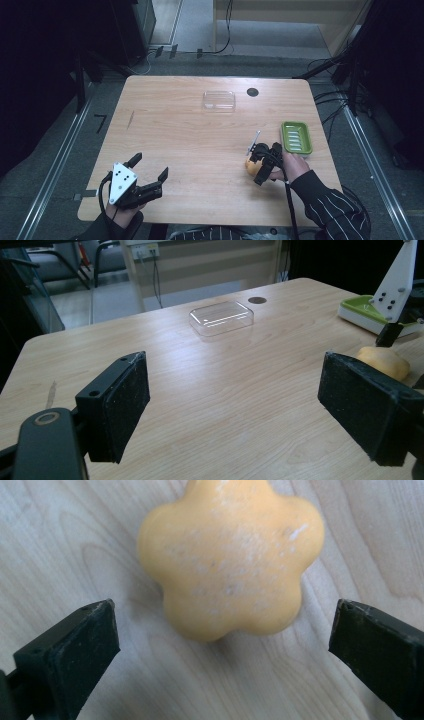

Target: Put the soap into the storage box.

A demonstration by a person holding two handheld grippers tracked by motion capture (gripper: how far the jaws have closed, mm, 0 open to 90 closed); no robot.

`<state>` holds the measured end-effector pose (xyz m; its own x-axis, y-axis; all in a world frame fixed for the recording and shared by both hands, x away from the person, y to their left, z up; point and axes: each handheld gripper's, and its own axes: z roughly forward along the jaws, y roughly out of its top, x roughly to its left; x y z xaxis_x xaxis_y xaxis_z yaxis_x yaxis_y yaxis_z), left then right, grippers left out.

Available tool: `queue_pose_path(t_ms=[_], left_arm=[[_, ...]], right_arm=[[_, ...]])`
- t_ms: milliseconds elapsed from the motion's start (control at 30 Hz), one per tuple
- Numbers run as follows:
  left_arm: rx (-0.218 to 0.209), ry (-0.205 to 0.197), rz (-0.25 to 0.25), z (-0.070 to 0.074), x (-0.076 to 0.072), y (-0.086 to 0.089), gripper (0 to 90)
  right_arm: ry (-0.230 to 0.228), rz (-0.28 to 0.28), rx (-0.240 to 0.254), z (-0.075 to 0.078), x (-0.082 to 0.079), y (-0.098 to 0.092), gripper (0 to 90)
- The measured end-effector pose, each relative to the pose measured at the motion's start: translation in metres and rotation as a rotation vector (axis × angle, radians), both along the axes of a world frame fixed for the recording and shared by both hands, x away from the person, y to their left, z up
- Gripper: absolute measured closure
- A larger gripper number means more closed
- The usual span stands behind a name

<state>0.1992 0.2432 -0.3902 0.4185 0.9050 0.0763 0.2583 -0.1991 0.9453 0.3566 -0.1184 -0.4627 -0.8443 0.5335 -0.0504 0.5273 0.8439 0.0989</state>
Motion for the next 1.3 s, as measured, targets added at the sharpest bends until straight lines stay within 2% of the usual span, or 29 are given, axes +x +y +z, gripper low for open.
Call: queue_pose_path(t_ms=[67, 100, 133, 167, 333, 433, 533, 667, 833, 900, 1200, 1300], left_arm=[[0.001, 0.001, 0.0, 0.0, 0.0, 0.0, 13.7], [0.003, 0.001, -0.002, 0.0, 0.0, 0.0, 13.7], [0.003, 0.001, -0.002, 0.0, 0.0, 0.0, 13.7], [0.001, 0.002, 0.0, 0.0, 0.0, 0.0, 13.7], [0.002, 0.001, -0.001, 0.0, 0.0, 0.0, 13.7], [0.002, 0.002, 0.0, 0.0, 0.0, 0.0, 13.7], [0.002, 0.002, 0.0, 0.0, 0.0, 0.0, 13.7], [0.001, 0.002, 0.001, 0.0, 0.0, 0.0, 13.7], [0.002, 0.001, 0.001, 0.0, 0.0, 0.0, 13.7], [0.0, 0.002, 0.003, 0.0, 0.0, 0.0, 13.7], [-0.001, 0.0, 0.002, 0.0, 0.0, 0.0, 13.7], [-0.002, 0.0, 0.005, 0.0, 0.0, 0.0, 13.7]], right_arm=[[0.003, 0.009, -0.005, -0.001, 0.003, 0.0, 0.3], [0.01, -0.001, 0.001, -0.001, 0.005, 0.001, 4.8], [0.01, -0.001, 0.001, -0.001, 0.005, 0.001, 4.8], [0.014, 0.007, 0.004, -0.001, 0.007, 0.002, 12.9], [0.015, 0.023, -0.005, -0.002, 0.009, 0.005, 15.6], [0.005, 0.027, -0.014, -0.001, 0.011, 0.009, 23.3], [0.007, 0.044, -0.02, -0.002, 0.012, 0.01, 24.3], [0.003, 0.066, -0.023, -0.001, 0.01, 0.013, 30.8], [0.005, 0.062, -0.03, -0.002, 0.01, 0.013, 34.6], [0.01, 0.06, -0.033, -0.001, 0.009, 0.011, 39.0], [0.003, 0.051, -0.027, 0.0, 0.008, 0.01, 39.6], [-0.012, 0.04, -0.037, 0.0, 0.006, 0.012, 39.7]])
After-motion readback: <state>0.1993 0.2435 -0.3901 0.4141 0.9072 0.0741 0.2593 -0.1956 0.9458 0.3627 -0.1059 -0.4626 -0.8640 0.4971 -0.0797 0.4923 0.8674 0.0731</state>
